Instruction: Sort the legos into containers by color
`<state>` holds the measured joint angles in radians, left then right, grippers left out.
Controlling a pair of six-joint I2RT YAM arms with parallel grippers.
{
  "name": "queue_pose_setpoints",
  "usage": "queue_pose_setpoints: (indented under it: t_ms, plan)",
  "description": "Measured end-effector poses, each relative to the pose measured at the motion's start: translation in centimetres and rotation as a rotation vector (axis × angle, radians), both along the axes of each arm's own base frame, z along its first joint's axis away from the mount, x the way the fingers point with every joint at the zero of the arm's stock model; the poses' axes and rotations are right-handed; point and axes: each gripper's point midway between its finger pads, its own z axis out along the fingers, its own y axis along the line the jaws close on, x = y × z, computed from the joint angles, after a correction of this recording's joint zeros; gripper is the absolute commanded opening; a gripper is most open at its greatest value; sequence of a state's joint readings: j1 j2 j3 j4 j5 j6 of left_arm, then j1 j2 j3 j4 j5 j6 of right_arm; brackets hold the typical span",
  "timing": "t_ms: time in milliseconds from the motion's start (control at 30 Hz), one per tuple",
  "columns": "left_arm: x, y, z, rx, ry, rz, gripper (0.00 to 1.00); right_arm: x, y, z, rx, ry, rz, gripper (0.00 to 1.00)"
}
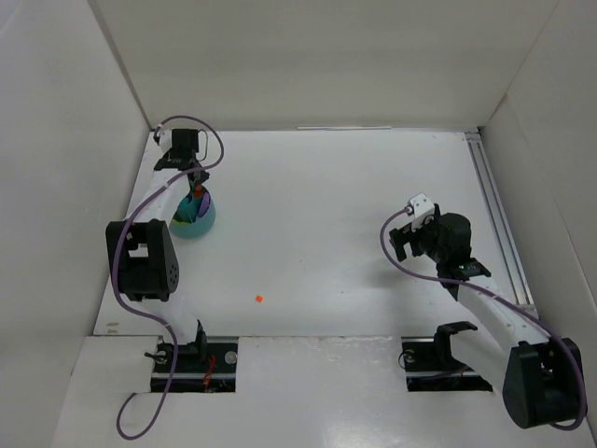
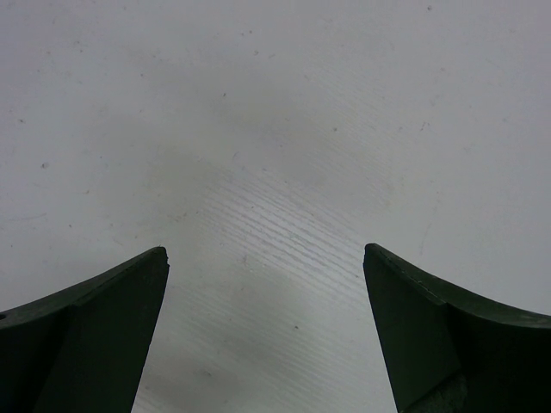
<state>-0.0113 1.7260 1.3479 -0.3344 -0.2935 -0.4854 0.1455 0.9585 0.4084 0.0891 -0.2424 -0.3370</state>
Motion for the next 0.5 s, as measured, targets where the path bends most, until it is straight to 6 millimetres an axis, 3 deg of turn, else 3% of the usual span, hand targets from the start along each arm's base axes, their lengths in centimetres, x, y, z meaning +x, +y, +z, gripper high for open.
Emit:
queue_pose_setpoints:
  t_ms: [200,367,467,500]
  plan:
    - [0.3,0.2,0.5,0.005,-0.012,0.006,0.38,0.0,0.0,-0.1,-0.001,0.004,0.0,0.99]
    - [0.2,0.1,0.5,0.003,-0.007,0.002,0.39,0.0,0.0,-0.2,-0.001,0.008,0.0,0.99]
    - [0.2,-0.5,1.2,-0.014,-0.021,-0.031,0.58,0.0,0.0,-0.2,-0.001,0.008,0.0,0.99]
    - [0.1,-0.8,1.8,-0.022,-0.037,-0.045,0.68,0.0,0.0,-0.2,-0.001,0.007,0.0,0.99]
